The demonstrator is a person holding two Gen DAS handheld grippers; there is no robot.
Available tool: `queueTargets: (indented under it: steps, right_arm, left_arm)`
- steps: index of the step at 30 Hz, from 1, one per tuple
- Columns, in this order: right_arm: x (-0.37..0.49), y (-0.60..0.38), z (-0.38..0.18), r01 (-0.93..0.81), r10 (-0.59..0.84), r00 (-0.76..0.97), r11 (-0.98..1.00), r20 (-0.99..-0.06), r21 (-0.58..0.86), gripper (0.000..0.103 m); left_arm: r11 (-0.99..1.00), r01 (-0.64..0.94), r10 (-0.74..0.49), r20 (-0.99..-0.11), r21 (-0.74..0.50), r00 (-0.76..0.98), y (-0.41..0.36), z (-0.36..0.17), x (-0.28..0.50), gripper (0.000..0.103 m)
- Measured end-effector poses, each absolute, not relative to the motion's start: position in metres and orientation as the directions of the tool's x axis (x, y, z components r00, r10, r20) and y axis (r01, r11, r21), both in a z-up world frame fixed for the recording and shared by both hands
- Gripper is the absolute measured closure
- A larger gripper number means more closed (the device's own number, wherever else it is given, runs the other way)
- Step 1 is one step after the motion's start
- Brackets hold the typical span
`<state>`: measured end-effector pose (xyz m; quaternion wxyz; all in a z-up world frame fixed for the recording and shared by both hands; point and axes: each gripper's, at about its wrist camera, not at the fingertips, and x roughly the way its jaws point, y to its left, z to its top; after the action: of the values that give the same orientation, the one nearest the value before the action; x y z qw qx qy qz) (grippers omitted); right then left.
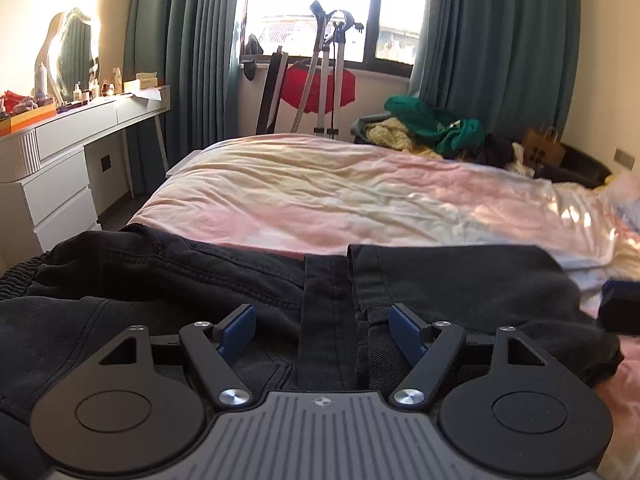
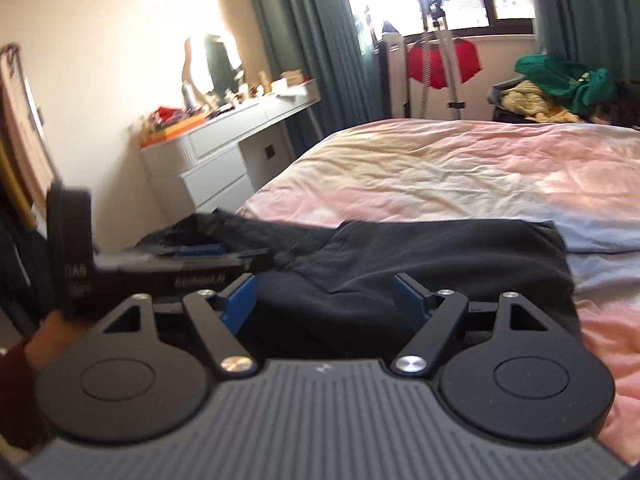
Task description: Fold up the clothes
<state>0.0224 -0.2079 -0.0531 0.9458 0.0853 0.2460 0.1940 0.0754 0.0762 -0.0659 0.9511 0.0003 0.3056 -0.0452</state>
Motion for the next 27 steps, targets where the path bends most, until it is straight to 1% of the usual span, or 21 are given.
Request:
queueTargets:
  steps: [4,5,7,8,10,13,17,19,23,27]
  right_arm:
    - [0.056,-0.223,-0.077,-0.129,0.199,0.817,0.978,-0.542,0.165,0.026]
    - [0.067,-0.226,-0.090,-0.100,0.177,0.792,0.982,-0.584,0.163,0.026]
    - [0.085,-0.235,-0.118,-0.031,0.176,0.737,0.973,-0.653,0.228,0.026]
    - [0.091,-0.239,-0.131,0.006,0.189,0.715,0.961,-0.673,0.276,0.026]
    - [0.092,-0.237,-0.142,0.030,0.182,0.708,0.958,-0.682,0.286,0.026]
    - [0.088,-0.228,-0.141,0.037,0.150,0.711,0.968,-0.687,0.250,0.025]
    - [0.082,-0.233,-0.135,0.038,0.162,0.718,0.962,-0.677,0.270,0.026]
    - [0.081,-0.237,-0.132,0.047,0.167,0.722,0.956,-0.672,0.288,0.026]
    - [0.081,-0.242,-0.129,0.066,0.174,0.730,0.944,-0.661,0.322,0.026]
    - [0.081,-0.248,-0.129,0.091,0.181,0.740,0.927,-0.647,0.363,0.026]
  left_arm:
    - [0.999,0.039,-0.030,-0.645,0.000,0.764,0.078,-0.081,0.081,0.026]
    - [1.000,0.029,-0.016,-0.652,0.010,0.758,0.079,-0.084,0.082,0.026]
    - [0.999,0.017,0.008,-0.668,0.031,0.744,0.079,-0.088,0.087,0.027]
    - [0.999,0.018,0.010,-0.667,0.035,0.745,0.079,-0.088,0.087,0.027]
    - [0.999,0.025,0.001,-0.660,0.030,0.752,0.080,-0.086,0.086,0.027]
    - [0.999,0.038,-0.029,-0.645,0.000,0.764,0.085,-0.076,0.087,0.027]
    - [0.996,0.066,-0.092,-0.620,-0.065,0.779,0.089,-0.058,0.097,0.026]
    - [0.988,0.100,-0.150,-0.606,-0.115,0.781,0.089,-0.049,0.109,0.024]
    - [0.959,0.155,-0.271,-0.600,-0.239,0.752,0.093,-0.045,0.138,0.022]
    - [0.902,0.198,-0.406,-0.603,-0.383,0.687,0.095,-0.064,0.168,0.022]
